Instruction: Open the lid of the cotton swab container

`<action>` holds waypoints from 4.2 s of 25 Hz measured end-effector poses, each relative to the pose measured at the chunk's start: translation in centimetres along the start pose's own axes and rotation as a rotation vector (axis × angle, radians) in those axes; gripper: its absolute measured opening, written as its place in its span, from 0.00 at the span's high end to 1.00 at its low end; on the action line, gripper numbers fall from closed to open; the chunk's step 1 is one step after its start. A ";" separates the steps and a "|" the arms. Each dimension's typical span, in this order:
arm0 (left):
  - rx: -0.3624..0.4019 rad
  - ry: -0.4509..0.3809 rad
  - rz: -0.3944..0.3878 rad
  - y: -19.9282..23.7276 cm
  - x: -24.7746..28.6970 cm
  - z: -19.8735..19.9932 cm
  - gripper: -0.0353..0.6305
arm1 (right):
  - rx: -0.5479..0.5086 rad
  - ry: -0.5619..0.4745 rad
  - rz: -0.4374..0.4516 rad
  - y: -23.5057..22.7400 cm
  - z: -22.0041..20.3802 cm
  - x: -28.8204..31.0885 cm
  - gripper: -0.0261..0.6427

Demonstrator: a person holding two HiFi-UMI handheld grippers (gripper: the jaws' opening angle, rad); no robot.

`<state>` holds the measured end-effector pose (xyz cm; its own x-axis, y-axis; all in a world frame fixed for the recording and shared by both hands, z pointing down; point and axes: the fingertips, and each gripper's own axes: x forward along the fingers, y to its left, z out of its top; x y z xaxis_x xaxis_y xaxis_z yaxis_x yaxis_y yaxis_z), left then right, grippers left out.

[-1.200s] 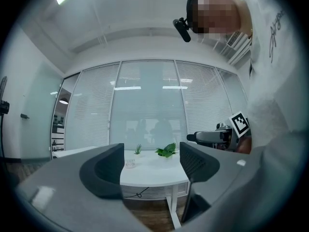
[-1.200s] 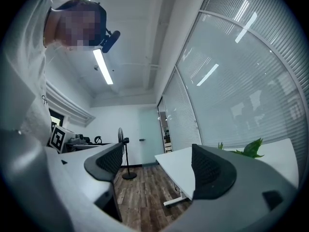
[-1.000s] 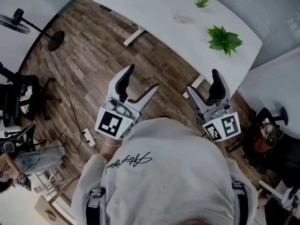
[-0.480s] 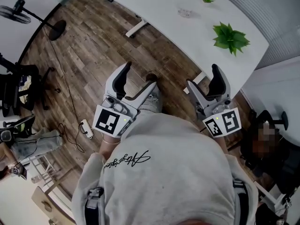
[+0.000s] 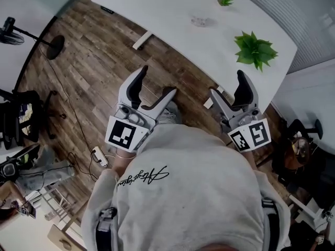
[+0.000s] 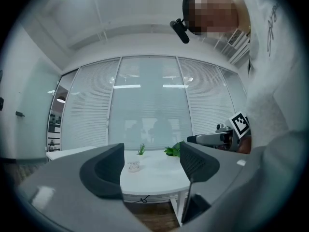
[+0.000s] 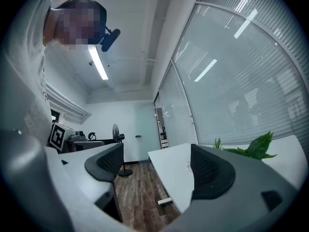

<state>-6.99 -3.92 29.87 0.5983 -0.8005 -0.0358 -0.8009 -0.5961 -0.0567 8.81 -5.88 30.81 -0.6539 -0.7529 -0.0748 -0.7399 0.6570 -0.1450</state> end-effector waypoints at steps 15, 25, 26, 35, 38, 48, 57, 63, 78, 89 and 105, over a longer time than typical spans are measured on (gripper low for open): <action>-0.002 0.021 -0.134 8.3 9.3 -1.1 0.43 | 0.001 -0.020 -0.091 -5.2 0.4 9.3 0.34; -0.020 0.007 -0.249 12.4 15.7 -0.8 0.43 | 0.016 -0.014 -0.197 -8.9 0.3 13.9 0.34; -0.015 0.008 -0.261 12.8 16.1 -0.9 0.43 | 0.016 -0.016 -0.205 -9.2 0.4 14.4 0.34; -0.023 0.007 -0.344 16.2 19.9 -1.4 0.43 | -0.002 -0.034 -0.294 -11.5 0.9 17.6 0.34; -0.028 -0.004 -0.380 17.0 20.9 -1.4 0.43 | -0.007 -0.041 -0.326 -12.2 0.9 18.3 0.34; -0.021 0.015 -0.475 18.3 23.4 -2.7 0.43 | 0.000 -0.064 -0.414 -13.8 0.6 19.7 0.34; -0.029 0.020 -0.544 17.7 24.9 -3.8 0.43 | 0.014 -0.064 -0.448 -14.9 0.6 19.6 0.35; -0.041 0.057 -0.572 16.7 26.1 -5.9 0.43 | 0.020 -0.056 -0.458 -15.6 0.5 19.6 0.35; 0.039 0.184 -0.701 13.4 28.2 -12.5 0.43 | 0.029 -0.035 -0.486 -15.1 0.0 18.8 0.35; 0.079 0.267 -0.760 11.1 29.9 -16.0 0.43 | 0.049 -0.026 -0.519 -14.8 -0.8 17.8 0.35; 0.146 0.348 -0.819 8.9 32.2 -19.1 0.43 | 0.080 -0.021 -0.550 -15.4 -1.5 17.1 0.35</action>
<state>4.67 -36.18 47.23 0.9202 -0.1160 0.3738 -0.1015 -0.9931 -0.0584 8.84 -28.80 33.20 -0.1711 -0.9852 0.0134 -0.9564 0.1628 -0.2426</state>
